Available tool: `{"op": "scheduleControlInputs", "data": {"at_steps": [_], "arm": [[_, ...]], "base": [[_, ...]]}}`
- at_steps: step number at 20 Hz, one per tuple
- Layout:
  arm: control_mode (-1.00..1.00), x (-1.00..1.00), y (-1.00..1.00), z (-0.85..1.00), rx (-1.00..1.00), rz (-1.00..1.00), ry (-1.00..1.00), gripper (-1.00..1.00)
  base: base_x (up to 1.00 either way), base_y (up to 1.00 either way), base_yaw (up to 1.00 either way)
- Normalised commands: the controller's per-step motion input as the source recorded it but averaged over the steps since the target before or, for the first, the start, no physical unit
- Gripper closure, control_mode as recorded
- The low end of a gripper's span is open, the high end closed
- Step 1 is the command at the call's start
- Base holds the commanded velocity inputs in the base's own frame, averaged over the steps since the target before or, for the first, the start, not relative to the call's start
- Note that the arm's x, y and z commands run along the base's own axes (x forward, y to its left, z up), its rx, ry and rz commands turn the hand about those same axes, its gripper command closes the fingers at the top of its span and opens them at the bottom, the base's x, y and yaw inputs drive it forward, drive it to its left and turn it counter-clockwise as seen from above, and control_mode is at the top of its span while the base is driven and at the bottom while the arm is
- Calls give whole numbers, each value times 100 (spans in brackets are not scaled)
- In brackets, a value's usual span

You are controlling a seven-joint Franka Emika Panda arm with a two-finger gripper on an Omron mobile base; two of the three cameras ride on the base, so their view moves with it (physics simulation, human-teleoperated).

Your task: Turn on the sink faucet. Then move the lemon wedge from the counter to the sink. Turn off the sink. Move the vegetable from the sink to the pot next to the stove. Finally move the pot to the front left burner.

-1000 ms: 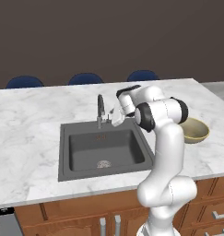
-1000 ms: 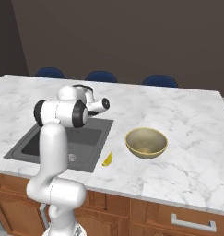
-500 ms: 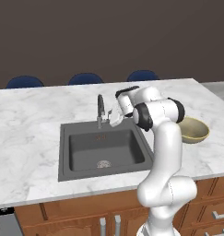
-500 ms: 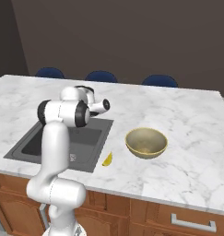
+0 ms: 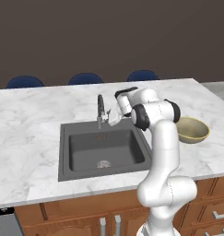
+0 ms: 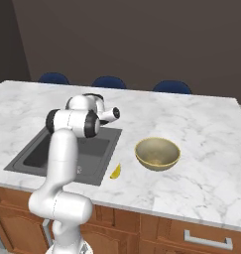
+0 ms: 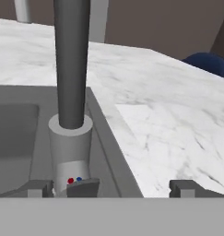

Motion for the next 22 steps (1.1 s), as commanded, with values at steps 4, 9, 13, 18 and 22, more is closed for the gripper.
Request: {"op": "scheduleControlInputs", "data": {"at_steps": [4, 9, 13, 18, 22], "arm": [[-100, 25, 1, -7, 5, 2, 4, -100], [-100, 20, 4, -12, 2, 1, 5, -100], [-100, 13, 18, -9, 1, 0, 5, -100], [-100, 3, 19, -8, 2, 0, 4, -100], [-100, 0, 18, -1, 3, 1, 1, -100]], "base": [[0, 0, 0], [0, 0, 0], [0, 0, 0], [0, 0, 0], [0, 0, 0]]}}
